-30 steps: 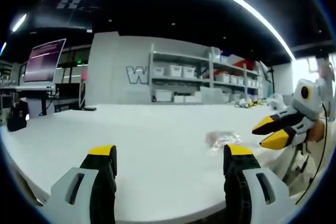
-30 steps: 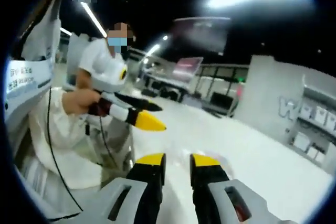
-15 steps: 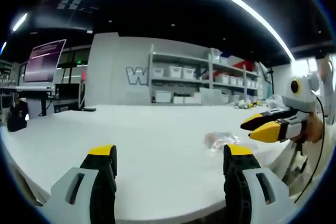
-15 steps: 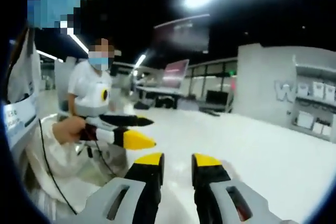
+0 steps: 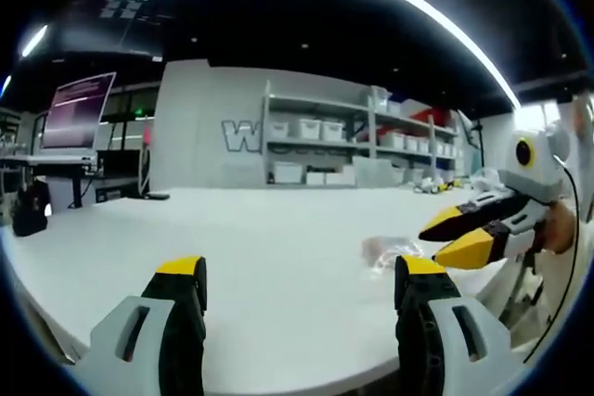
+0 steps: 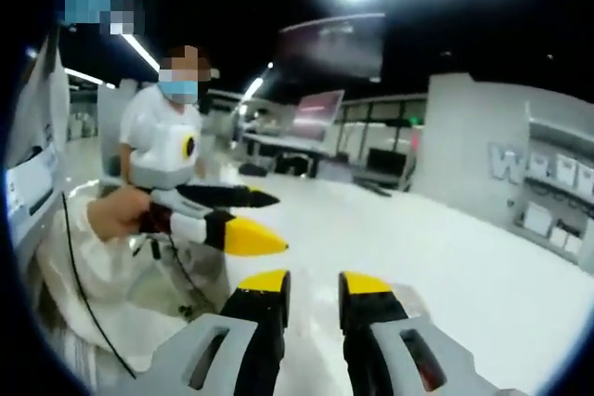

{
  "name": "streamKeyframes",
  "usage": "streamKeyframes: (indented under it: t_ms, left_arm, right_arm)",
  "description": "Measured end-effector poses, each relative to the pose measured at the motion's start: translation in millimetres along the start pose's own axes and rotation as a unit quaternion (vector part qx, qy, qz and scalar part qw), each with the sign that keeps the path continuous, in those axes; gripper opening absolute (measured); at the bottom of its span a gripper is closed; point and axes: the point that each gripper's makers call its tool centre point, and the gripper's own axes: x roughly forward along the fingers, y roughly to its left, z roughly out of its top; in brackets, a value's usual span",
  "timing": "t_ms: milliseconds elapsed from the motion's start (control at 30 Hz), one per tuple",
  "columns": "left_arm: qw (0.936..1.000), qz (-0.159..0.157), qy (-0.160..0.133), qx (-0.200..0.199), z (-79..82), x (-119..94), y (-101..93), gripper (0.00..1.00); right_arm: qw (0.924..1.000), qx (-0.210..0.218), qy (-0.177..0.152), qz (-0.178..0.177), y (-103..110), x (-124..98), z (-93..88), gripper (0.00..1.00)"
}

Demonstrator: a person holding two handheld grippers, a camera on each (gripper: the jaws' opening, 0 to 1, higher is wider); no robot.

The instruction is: Open the resealable bag by pulling the two sides of the seal apart until the entire bag opening is separated and visibly accessible.

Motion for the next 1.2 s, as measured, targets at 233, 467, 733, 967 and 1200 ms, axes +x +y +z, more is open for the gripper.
streamKeyframes:
  t_ms: [233,467,733,967,1200]
  left_arm:
    - [1.0000,0.001,-0.002,0.000,1.2,0,0.9,0.83]
    - [1.0000,0.000,-0.002,0.000,1.3,0,0.7,0.83]
    - [1.0000,-0.002,-0.001,0.000,0.5,0,0.1,0.83]
    - [1.0000,-0.003,0.001,0.001,-1.0,0,-0.3,0.83]
    - [1.0000,-0.002,0.002,0.000,-1.7,1,0.0,0.83]
  right_arm:
    - [0.9999,-0.006,0.008,-0.003,-2,1,-3.3,0.18]
    - [0.9993,-0.027,0.023,-0.012,-4,3,-8.4,0.17]
    - [0.9993,-0.021,0.030,-0.012,-6,4,-15.2,0.16]
    - [0.9992,-0.015,0.036,-0.010,-7,5,-21.5,0.15]
    - [0.9989,-0.018,0.041,-0.011,-6,5,-24.8,0.13]
